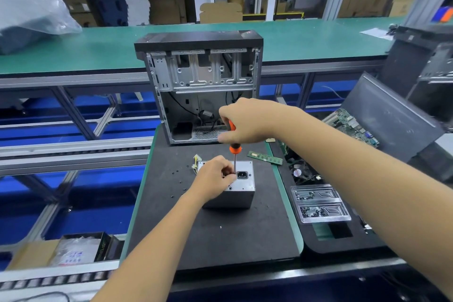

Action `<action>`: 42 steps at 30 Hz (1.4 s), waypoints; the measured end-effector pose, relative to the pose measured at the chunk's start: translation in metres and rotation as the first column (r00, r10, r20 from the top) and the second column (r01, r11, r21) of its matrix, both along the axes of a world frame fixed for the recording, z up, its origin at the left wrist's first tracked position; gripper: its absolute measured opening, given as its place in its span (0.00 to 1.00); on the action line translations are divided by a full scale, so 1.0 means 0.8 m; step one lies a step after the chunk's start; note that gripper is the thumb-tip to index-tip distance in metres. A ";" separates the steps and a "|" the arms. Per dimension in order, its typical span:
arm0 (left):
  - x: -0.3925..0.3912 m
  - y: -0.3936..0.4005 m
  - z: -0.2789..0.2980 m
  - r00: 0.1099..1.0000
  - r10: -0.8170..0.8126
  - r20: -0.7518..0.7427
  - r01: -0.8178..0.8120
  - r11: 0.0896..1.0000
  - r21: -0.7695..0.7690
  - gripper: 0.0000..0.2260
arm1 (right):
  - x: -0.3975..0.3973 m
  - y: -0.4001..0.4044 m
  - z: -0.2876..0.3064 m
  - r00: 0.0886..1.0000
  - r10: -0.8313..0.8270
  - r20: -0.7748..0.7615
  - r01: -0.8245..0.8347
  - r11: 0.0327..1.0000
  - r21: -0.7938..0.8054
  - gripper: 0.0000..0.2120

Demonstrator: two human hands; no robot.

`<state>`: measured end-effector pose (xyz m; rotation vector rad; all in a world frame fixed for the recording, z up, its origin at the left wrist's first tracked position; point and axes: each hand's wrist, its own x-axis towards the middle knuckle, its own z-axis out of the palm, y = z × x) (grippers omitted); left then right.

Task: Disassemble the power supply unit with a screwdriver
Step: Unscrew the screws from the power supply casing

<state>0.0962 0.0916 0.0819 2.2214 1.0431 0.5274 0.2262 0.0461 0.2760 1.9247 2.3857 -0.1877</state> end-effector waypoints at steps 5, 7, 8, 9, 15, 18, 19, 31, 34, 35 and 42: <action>0.008 -0.006 0.003 0.993 0.036 -0.115 -0.031 0.999 0.045 0.03 | 0.005 -0.001 -0.008 0.993 0.033 -0.110 -0.026 0.997 0.069 0.13; 0.013 -0.009 0.003 0.985 0.054 -0.166 -0.042 0.996 0.076 0.02 | 0.007 -0.002 -0.009 0.991 0.027 -0.131 -0.015 0.995 0.097 0.12; 0.016 -0.009 0.003 0.978 0.062 -0.198 -0.043 0.994 0.099 0.02 | 0.008 -0.003 -0.008 0.990 0.029 -0.140 -0.014 0.994 0.109 0.12; 0.019 -0.010 0.003 0.970 0.068 -0.232 -0.040 0.991 0.124 0.02 | 0.009 -0.003 -0.007 0.989 0.035 -0.145 -0.017 0.993 0.119 0.12; 0.024 -0.015 -0.001 0.935 0.057 -0.349 0.050 0.955 0.291 0.03 | 0.015 -0.005 -0.006 0.987 0.026 -0.157 -0.003 0.990 0.144 0.12; 0.023 -0.014 -0.002 0.918 0.042 -0.395 0.094 0.944 0.318 0.03 | 0.020 -0.005 -0.006 0.988 -0.007 -0.156 0.027 0.991 0.130 0.12; 0.022 -0.014 -0.001 0.906 0.031 -0.422 0.123 0.935 0.332 0.05 | 0.021 -0.005 -0.006 0.989 -0.016 -0.146 0.034 0.992 0.125 0.12; 0.011 -0.025 -0.012 0.957 0.020 -0.289 0.135 0.852 0.506 0.06 | 0.023 -0.006 -0.010 0.987 -0.085 -0.134 0.105 0.983 0.149 0.13; 0.009 -0.019 -0.015 0.932 0.005 -0.362 0.193 0.840 0.508 0.10 | 0.024 -0.004 -0.012 0.984 -0.099 -0.149 0.125 0.976 0.181 0.14; 0.009 -0.017 -0.015 0.912 0.001 -0.410 0.228 0.830 0.509 0.11 | 0.024 -0.003 -0.013 0.983 -0.101 -0.152 0.129 0.974 0.187 0.14; 0.020 -0.021 -0.007 0.892 0.032 -0.451 0.210 0.855 0.475 0.06 | 0.027 -0.003 -0.017 0.981 -0.129 -0.144 0.155 0.971 0.183 0.14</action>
